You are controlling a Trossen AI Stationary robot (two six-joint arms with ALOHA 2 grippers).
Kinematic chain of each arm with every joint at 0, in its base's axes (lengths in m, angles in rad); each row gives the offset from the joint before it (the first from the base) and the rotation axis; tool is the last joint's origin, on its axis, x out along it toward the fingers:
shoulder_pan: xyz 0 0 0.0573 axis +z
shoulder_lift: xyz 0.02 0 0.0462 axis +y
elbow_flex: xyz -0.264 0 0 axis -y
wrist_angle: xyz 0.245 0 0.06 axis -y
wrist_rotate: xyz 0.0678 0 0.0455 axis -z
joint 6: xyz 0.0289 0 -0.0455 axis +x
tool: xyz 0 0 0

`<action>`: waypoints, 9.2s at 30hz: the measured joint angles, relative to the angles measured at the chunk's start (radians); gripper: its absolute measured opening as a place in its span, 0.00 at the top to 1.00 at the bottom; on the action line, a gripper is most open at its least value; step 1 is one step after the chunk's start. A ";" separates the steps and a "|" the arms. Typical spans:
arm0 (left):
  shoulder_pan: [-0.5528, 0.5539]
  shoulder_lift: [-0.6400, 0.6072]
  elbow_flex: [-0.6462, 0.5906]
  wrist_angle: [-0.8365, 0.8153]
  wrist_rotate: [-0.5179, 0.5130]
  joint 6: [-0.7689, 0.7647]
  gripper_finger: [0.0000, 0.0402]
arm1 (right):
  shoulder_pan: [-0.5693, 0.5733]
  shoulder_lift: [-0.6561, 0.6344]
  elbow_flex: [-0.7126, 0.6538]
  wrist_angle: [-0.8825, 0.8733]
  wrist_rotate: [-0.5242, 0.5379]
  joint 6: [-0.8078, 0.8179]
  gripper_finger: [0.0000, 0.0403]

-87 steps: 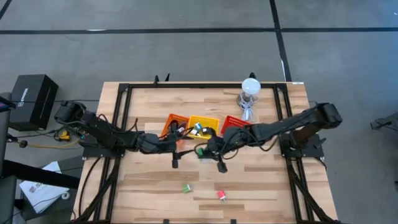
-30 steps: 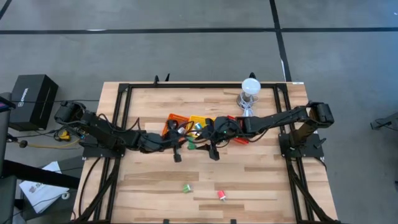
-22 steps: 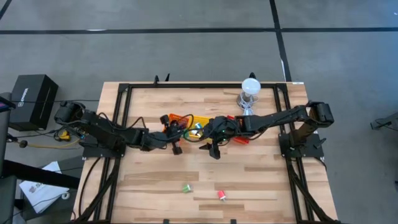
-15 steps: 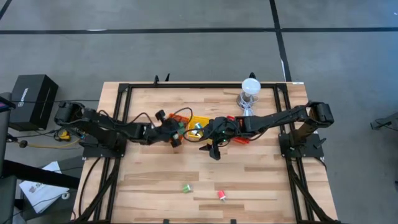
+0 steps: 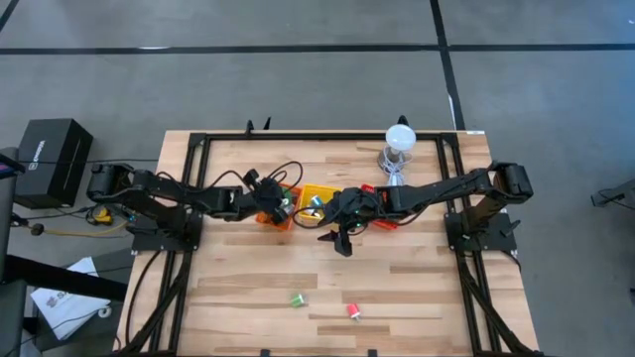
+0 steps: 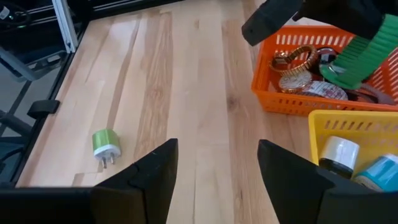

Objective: Pick & Place Office items
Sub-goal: Put the green wristwatch into the orange bin, then put the green charger adapter into the yellow bin, then put the pink charger adapter into the yellow bin

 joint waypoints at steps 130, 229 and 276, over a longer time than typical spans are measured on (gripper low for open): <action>-0.600 0.501 0.467 -0.180 0.167 -0.479 0.65 | 0.029 -0.032 0.001 -0.278 0.000 0.076 0.47; 0.035 -0.050 0.294 -0.006 0.388 0.167 0.46 | 0.489 0.424 0.539 -0.755 -0.112 1.223 0.59; 0.035 -0.050 0.293 -0.017 0.388 0.167 0.46 | 0.425 0.563 0.537 -0.790 -0.219 1.107 0.39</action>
